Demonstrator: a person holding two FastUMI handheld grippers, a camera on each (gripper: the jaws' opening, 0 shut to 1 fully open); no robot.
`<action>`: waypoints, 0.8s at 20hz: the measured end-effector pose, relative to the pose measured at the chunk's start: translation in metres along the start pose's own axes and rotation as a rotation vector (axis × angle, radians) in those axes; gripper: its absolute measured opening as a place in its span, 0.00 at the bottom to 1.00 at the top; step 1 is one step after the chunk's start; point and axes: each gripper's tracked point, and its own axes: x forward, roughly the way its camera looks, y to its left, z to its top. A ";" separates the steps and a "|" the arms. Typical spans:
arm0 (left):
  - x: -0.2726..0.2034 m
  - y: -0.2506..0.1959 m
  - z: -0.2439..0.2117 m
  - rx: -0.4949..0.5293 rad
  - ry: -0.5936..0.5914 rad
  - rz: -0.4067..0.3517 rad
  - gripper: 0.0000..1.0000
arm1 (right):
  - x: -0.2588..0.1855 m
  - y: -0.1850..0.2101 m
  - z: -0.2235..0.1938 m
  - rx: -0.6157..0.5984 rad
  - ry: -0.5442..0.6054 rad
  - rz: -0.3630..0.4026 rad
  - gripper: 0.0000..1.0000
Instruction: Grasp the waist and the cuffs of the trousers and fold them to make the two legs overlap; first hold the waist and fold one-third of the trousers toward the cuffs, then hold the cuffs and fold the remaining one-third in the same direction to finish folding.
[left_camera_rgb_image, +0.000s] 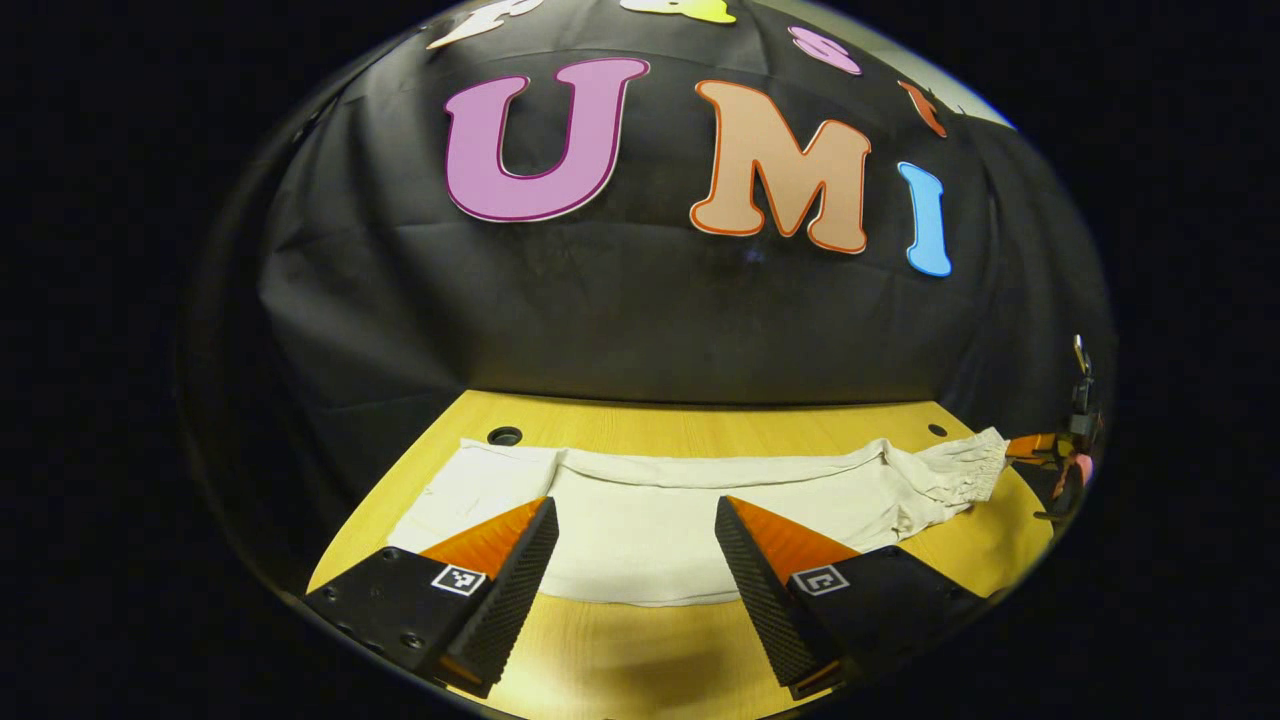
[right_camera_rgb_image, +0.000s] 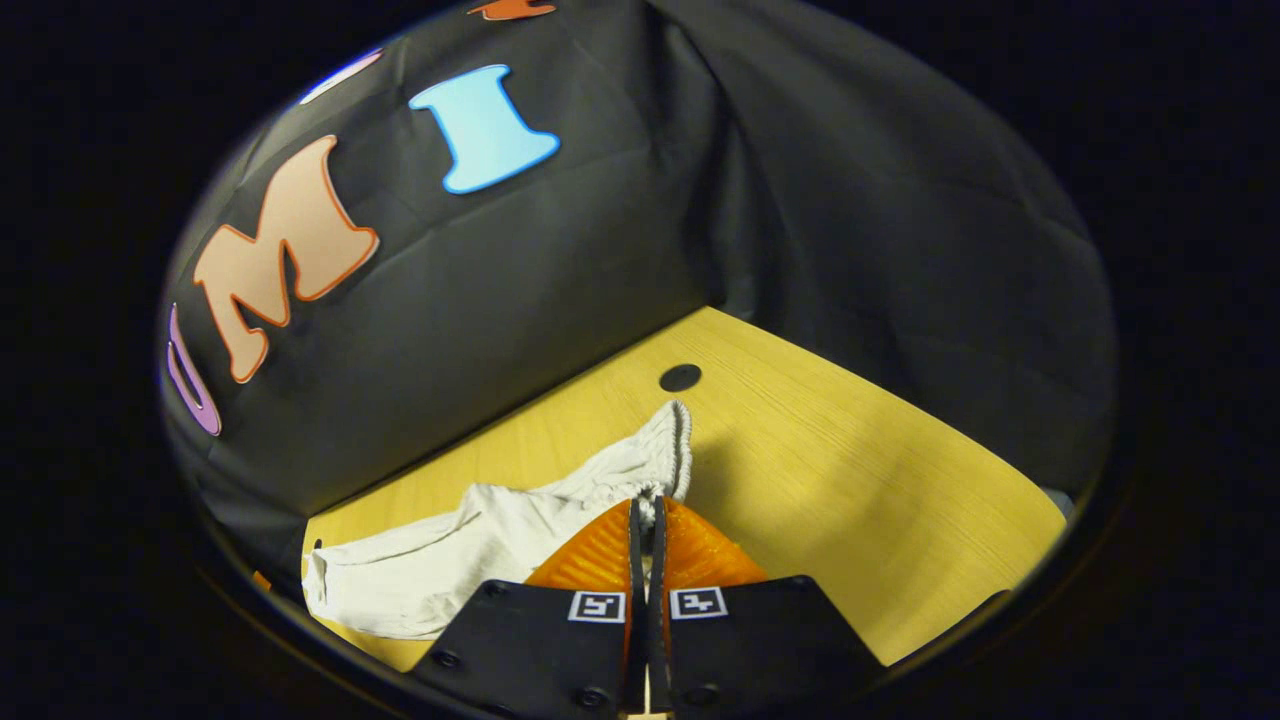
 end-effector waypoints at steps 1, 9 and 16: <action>0.002 0.002 0.002 -0.003 -0.004 -0.009 0.95 | -0.011 0.005 0.012 -0.021 -0.022 0.013 0.02; 0.006 0.022 0.003 -0.058 -0.020 -0.032 0.96 | -0.068 0.045 0.048 -0.203 -0.081 0.246 0.02; 0.001 0.060 -0.003 -0.073 -0.016 0.028 0.95 | -0.068 0.042 0.055 -0.377 0.027 0.467 0.03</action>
